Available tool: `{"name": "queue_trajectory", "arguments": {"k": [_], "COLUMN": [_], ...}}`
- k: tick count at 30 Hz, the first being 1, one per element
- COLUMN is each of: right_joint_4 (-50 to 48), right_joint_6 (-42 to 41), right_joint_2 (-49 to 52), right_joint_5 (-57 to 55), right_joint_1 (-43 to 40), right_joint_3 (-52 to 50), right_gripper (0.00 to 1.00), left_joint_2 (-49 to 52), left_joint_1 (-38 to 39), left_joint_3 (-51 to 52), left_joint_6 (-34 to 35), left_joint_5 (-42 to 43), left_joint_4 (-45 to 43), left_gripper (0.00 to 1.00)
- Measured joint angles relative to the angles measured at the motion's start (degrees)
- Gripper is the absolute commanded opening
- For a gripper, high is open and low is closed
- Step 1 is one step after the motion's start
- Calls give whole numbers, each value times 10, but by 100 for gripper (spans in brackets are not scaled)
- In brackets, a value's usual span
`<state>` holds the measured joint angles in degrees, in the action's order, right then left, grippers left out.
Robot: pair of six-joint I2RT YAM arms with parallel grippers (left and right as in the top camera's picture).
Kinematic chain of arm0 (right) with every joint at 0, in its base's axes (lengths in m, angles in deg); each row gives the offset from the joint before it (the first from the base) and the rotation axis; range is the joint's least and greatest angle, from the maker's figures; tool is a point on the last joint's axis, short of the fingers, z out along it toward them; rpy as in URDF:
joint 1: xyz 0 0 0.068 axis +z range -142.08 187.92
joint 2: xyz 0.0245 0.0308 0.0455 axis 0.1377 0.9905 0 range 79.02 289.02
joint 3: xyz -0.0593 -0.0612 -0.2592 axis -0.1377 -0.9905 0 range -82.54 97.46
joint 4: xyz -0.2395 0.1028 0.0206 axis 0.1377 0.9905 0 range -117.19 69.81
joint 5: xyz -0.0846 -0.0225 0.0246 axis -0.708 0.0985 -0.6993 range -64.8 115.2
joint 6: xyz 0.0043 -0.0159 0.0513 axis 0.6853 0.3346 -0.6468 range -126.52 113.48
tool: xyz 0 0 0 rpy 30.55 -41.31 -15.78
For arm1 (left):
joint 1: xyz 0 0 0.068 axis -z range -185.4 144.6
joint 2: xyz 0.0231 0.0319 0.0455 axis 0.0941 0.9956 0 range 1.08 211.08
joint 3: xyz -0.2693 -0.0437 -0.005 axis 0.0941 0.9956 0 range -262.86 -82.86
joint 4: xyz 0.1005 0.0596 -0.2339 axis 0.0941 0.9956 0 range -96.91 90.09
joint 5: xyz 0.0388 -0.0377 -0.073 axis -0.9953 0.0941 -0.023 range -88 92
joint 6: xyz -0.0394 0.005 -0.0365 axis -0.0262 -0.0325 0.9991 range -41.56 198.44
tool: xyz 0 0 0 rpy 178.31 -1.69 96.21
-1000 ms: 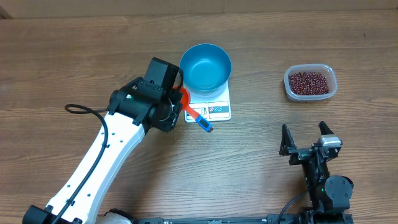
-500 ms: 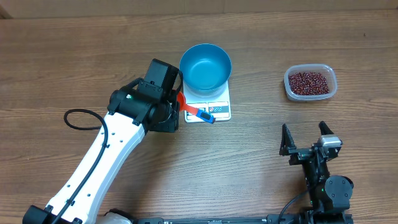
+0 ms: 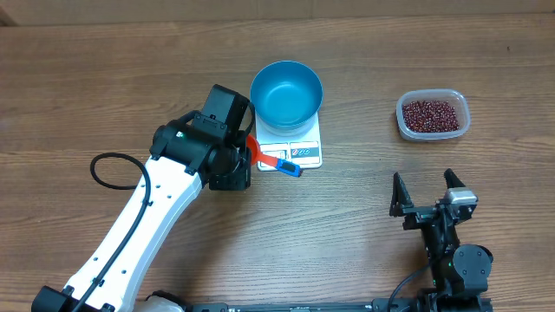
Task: Scoop item into bowl and weigh 150g on scale
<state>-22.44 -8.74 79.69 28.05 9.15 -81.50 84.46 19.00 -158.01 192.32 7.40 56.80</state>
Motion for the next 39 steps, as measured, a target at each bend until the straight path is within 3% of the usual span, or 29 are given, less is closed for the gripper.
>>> {"name": "queue_trajectory", "arguments": {"k": [6, 11, 20, 32, 39], "right_joint_4": [-1, -22, -94, 67, 105], "right_joint_6": [-143, -211, -265, -291, -291], "right_joint_2": [0, 0, 0, 0, 48], "right_joint_5": [14, 37, 124, 115, 95], "right_joint_1": [0, 0, 0, 0, 0], "right_joint_3": [0, 0, 0, 70, 142], "right_gripper": [100, 100, 100, 100, 100], "left_joint_2": [0, 0, 0, 0, 0], "left_joint_1": [0, 0, 0, 0, 0], "left_joint_3": [0, 0, 0, 0, 0], "left_joint_6": [0, 0, 0, 0, 0], "left_joint_5": [0, 0, 2, 2, 2], "left_joint_4": [0, 1, 4, 6, 6], "left_gripper": [4, 4, 4, 4, 4]}}
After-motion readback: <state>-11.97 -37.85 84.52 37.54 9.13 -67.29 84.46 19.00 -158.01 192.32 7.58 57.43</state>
